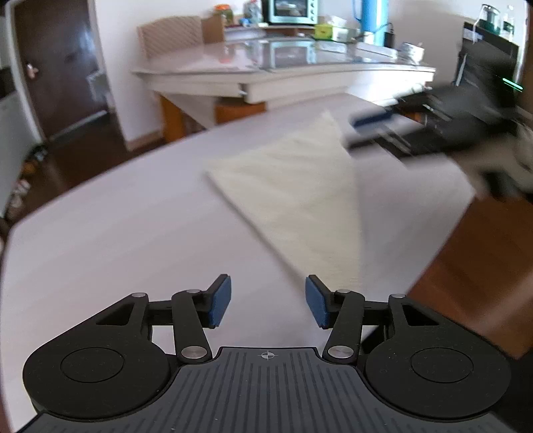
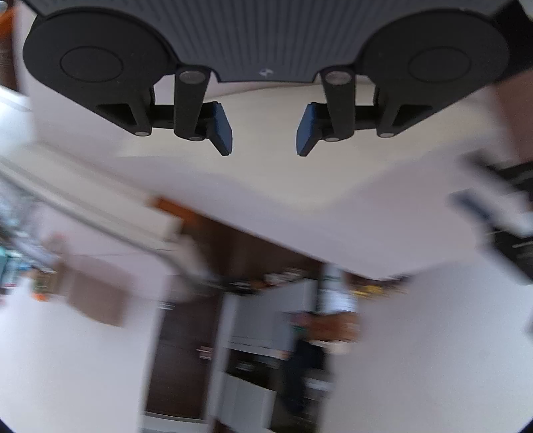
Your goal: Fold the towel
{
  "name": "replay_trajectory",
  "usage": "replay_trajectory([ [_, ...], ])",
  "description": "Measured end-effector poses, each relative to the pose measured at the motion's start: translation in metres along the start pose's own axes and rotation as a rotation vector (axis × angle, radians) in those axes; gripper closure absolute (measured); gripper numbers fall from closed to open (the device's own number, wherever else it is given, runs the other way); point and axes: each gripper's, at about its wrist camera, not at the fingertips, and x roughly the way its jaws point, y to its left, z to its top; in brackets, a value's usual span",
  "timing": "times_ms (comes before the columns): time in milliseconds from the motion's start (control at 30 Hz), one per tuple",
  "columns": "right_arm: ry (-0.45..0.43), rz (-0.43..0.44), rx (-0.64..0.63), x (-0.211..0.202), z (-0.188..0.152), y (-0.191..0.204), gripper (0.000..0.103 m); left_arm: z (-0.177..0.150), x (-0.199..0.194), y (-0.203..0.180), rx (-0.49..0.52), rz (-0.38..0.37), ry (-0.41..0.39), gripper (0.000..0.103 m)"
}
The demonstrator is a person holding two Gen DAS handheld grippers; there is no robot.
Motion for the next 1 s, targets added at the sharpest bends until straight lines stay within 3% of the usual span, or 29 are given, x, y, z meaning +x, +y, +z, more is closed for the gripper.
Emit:
replay_trajectory([
  [133, -0.007, 0.138, -0.052, -0.009, -0.010, 0.066, 0.049, 0.000, -0.005, 0.012, 0.011, 0.028, -0.010, 0.042],
  [233, 0.005, 0.169, -0.094, -0.006, -0.012, 0.095, 0.047, 0.000, -0.007, 0.017, 0.018, 0.030, -0.015, 0.036],
  [333, 0.022, 0.168, -0.152, -0.001, -0.017, 0.122, 0.041, 0.002, -0.008, 0.019, 0.031, 0.013, -0.024, 0.028],
  [533, 0.067, 0.075, -0.339, 0.013, -0.024, 0.170, 0.042, 0.011, -0.002, 0.023, 0.079, -0.017, -0.046, 0.015],
  [833, 0.124, -0.005, -0.461, 0.026, -0.035, 0.201, 0.057, 0.018, -0.002, 0.031, 0.143, -0.031, -0.089, 0.011],
  [1000, 0.121, 0.037, -0.418, 0.010, -0.031, 0.201, 0.093, 0.021, 0.000, 0.031, 0.206, -0.035, -0.112, 0.011],
])
